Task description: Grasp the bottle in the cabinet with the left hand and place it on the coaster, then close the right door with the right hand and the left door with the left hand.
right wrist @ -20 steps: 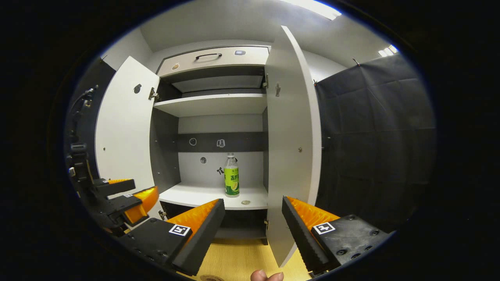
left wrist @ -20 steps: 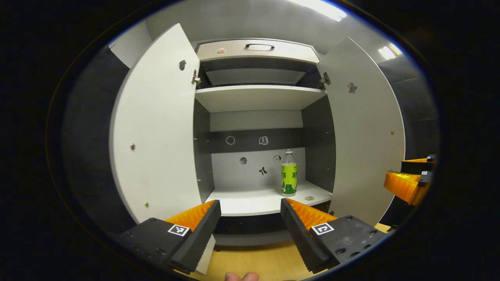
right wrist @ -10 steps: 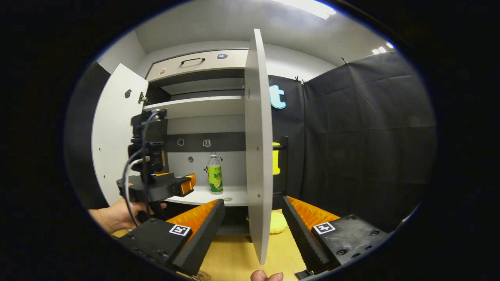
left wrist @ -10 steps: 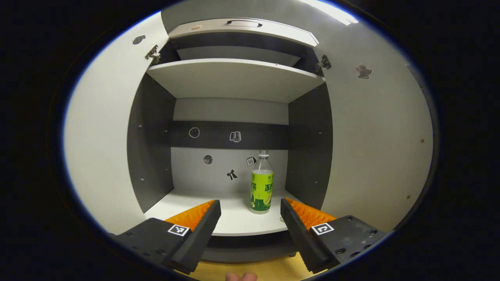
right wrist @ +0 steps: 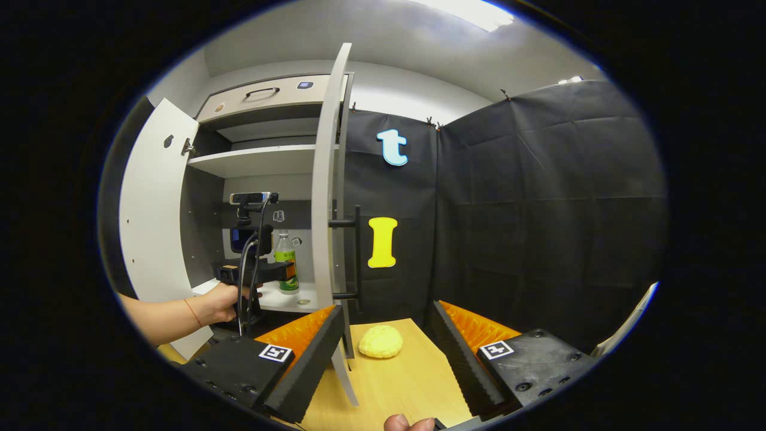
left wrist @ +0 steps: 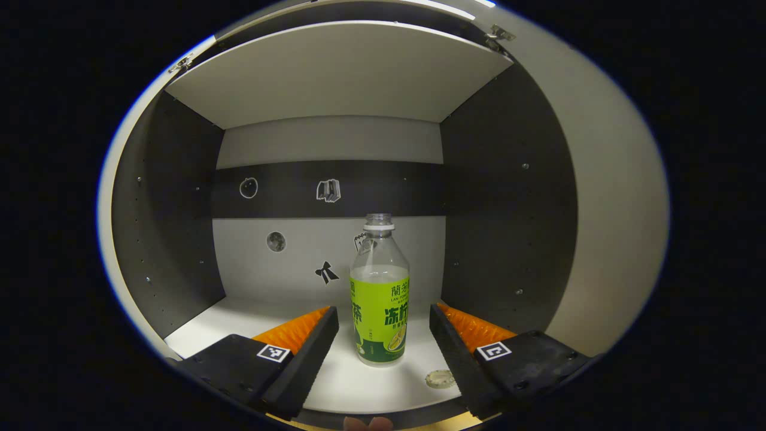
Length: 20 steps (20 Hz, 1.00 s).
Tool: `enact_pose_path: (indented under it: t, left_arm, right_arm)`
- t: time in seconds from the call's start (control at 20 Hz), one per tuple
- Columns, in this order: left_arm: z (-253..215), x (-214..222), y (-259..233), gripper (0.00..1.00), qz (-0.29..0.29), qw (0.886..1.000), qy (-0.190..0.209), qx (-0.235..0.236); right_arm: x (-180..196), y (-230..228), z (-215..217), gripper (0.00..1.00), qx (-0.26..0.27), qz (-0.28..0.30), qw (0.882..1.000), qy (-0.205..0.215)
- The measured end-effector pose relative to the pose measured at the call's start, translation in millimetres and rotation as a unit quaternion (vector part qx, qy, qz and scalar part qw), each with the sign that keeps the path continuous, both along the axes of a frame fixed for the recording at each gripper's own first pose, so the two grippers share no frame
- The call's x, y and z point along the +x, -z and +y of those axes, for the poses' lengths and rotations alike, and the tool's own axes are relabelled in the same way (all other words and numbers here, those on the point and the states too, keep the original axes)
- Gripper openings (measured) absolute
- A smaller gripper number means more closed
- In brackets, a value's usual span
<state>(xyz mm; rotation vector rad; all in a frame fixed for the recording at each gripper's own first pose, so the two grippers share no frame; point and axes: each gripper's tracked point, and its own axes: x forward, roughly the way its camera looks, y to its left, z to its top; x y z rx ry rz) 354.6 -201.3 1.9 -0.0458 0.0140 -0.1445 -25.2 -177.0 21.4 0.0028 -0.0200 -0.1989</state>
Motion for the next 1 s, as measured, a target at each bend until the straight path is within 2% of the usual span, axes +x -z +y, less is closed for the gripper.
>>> enact_pose_path:
  t: [0.35, 0.4, 0.45, 0.7, 1.0]
  left_arm:
    - [-12, 46, -5, 0.97, -0.014, 1.000, -0.010, 0.023]
    - [-12, 50, -6, 0.92, -0.014, 1.000, -0.007, 0.022]
    - [-16, 48, -5, 0.80, -0.013, 1.000, 0.000, 0.020]
    - [-10, 30, -6, 0.78, -0.002, 1.000, 0.007, -0.003]
    - [25, -43, -26, 0.78, -0.031, 0.999, 0.019, -0.010]
  right_arm:
    - [15, 5, -28, 0.98, 0.003, 0.008, 1.000, 0.005]
    - [16, 6, -30, 0.98, 0.003, 0.008, 1.000, 0.004]
    - [18, 6, -30, 0.98, 0.005, 0.009, 1.000, 0.002]
    - [16, 5, -24, 0.98, 0.003, 0.006, 1.000, -0.006]
    - [12, -8, 0, 0.98, 0.004, -0.022, 0.999, -0.033]
